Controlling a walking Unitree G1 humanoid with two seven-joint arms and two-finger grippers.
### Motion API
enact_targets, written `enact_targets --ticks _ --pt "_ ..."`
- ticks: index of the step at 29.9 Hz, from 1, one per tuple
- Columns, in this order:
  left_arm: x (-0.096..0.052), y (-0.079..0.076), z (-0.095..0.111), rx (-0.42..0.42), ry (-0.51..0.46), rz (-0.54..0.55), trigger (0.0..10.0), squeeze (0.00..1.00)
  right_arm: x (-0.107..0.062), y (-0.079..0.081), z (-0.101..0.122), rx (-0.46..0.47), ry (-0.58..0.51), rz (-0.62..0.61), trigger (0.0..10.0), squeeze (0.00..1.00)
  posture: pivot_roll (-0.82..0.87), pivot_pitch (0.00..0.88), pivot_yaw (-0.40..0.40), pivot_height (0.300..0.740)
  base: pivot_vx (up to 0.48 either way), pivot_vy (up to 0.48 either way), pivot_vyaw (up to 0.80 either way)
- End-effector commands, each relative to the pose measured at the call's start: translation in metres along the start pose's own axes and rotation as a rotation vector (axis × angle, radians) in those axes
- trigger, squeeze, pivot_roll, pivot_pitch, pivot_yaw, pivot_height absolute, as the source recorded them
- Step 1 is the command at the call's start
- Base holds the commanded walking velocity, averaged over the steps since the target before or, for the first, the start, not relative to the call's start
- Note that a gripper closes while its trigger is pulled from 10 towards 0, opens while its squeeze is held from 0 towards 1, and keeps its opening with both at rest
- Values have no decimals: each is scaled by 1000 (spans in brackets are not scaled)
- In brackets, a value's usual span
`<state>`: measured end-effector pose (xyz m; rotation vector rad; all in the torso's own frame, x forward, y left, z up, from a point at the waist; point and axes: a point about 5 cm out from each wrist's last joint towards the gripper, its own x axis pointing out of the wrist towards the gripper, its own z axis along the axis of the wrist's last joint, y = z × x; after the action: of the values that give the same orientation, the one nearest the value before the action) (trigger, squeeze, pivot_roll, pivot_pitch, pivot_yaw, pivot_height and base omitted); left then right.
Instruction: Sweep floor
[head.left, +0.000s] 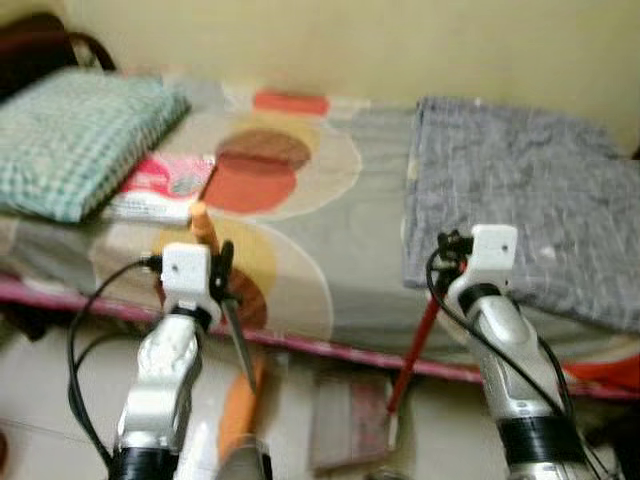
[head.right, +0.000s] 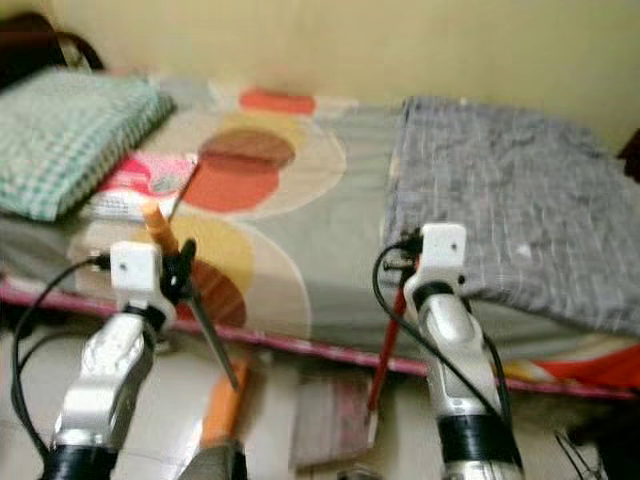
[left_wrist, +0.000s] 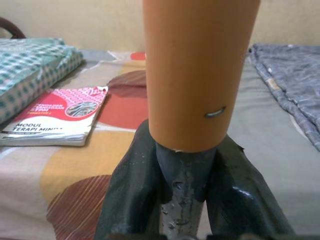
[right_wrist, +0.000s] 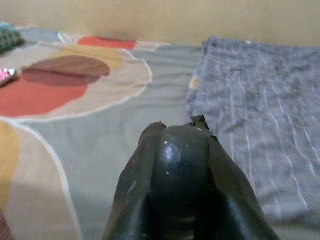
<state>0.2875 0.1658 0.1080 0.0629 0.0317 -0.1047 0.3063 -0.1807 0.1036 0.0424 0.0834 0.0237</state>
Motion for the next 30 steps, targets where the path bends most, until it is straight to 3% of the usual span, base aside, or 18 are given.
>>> enact_targets --ticks 1,9,11,15,23,30 --pt "1 3 2 21 2 12 10000 0 2 -1 8 0 -28 2 10000 0 -31 6 -57 740 0 0 0" --pt "1 3 5 31 -8 15 10000 0 3 2 9 -21 -31 27 10000 0 -29 20 -55 740 0 0 0" --pt "4 2 13 92 -43 8 10000 0 4 0 13 -38 -47 14 10000 0 -31 48 -59 740 0 0 0" --pt "5 3 19 99 -65 19 10000 0 5 4 17 -102 -68 51 10000 0 -33 45 -52 740 0 0 0" --pt "0 -2 11 93 -36 3 10000 0 9 12 26 -93 -103 74 10000 0 -38 35 -49 740 0 0 800" --pt "-9 17 -10 144 74 129 10000 0 7 14 22 -89 -97 86 10000 0 -34 33 -50 740 0 0 800"
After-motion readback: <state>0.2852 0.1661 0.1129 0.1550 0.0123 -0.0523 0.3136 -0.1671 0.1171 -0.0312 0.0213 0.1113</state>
